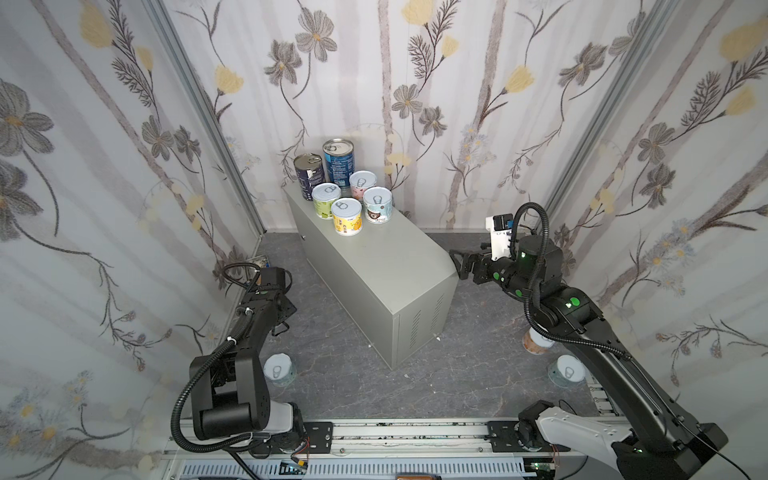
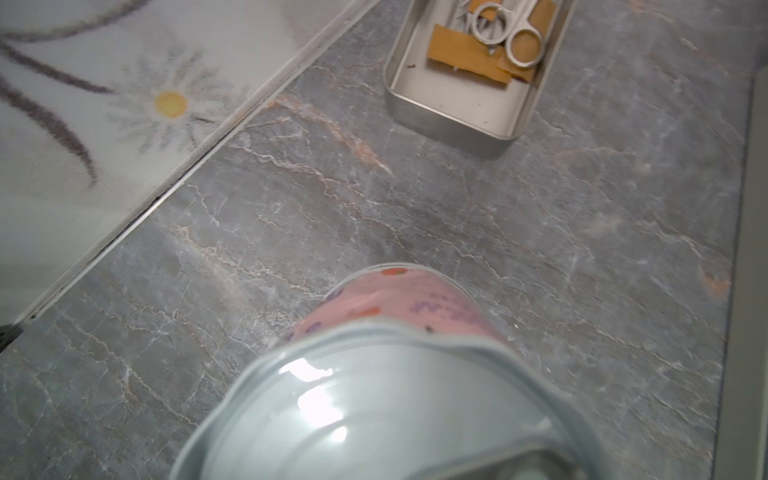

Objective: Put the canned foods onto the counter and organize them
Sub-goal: 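Lift the pink-labelled can with the left gripper up over the cabinet top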

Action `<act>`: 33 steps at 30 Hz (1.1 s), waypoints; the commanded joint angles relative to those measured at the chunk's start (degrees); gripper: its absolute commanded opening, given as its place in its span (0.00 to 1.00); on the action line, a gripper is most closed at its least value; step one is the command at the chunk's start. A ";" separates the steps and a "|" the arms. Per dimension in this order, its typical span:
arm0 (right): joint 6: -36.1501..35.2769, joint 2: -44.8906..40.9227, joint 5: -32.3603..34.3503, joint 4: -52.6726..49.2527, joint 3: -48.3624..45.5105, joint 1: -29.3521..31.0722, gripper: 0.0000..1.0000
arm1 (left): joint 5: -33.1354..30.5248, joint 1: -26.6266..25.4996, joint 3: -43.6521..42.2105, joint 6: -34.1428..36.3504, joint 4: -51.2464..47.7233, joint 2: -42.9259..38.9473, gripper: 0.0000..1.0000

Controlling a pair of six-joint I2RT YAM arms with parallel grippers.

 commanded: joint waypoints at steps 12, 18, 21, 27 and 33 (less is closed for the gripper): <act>-0.22 1.07 0.25 2.52 -0.15 0.16 1.00 | 6.58 -4.97 4.47 12.60 3.02 -4.65 0.52; -0.31 2.02 0.26 2.26 0.10 0.31 1.00 | 7.32 -9.57 12.94 12.50 -1.00 -6.98 0.53; -0.44 2.33 0.64 1.99 0.58 0.34 1.00 | 8.10 -11.49 18.62 13.63 -4.74 -7.31 0.53; -0.30 3.04 0.47 2.34 1.18 0.33 1.00 | 7.48 -16.43 25.76 14.58 -10.20 -8.33 0.53; -0.30 3.16 -0.15 2.26 1.73 0.51 1.00 | 5.95 -19.16 26.93 14.58 -13.84 -11.97 0.52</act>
